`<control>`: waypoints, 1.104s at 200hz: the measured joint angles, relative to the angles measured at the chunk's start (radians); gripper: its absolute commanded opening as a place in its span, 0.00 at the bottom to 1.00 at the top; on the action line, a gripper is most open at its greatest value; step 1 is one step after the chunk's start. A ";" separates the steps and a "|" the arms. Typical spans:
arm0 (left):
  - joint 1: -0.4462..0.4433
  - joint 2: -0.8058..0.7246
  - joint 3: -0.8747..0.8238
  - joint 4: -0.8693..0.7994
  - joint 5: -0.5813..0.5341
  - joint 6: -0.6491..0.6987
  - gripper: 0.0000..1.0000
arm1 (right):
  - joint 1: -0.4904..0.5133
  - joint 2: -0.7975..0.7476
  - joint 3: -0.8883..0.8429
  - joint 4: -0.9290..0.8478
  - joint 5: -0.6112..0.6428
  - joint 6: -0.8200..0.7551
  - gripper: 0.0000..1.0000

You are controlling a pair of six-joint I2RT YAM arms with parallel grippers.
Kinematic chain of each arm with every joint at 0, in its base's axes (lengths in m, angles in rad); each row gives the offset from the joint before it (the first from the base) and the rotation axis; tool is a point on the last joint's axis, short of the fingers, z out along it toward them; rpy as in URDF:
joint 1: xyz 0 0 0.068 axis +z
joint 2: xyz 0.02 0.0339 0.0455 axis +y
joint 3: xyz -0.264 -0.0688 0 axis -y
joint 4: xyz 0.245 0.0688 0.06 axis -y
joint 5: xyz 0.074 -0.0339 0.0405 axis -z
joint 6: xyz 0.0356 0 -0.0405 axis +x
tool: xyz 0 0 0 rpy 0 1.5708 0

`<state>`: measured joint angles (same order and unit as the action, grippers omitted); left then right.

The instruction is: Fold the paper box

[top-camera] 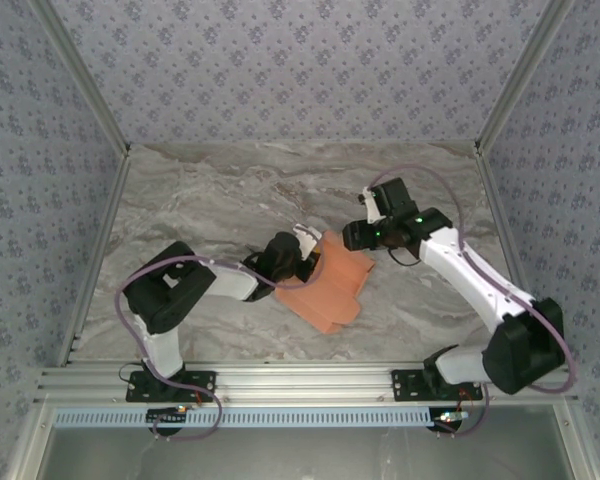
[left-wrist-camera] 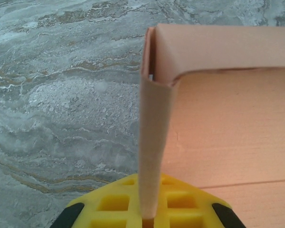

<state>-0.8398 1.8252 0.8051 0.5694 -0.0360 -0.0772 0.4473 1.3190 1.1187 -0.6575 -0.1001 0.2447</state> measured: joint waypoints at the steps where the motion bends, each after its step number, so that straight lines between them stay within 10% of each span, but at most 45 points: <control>1: 0.000 -0.002 0.002 -0.006 0.000 0.001 0.02 | -0.001 -0.003 0.000 -0.002 0.000 0.000 0.65; 114: 0.103 -0.048 0.614 -1.201 0.131 0.178 0.06 | -0.103 -0.159 -0.001 -0.114 0.086 0.005 0.65; 221: 0.085 0.371 1.071 -1.717 0.132 0.402 0.13 | -0.103 -0.181 -0.099 -0.101 0.082 0.032 0.65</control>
<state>-0.7547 2.1963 1.8759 -1.1473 0.0956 0.3252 0.3443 1.1381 1.0195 -0.7586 -0.0181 0.2771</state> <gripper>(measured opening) 0.111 0.654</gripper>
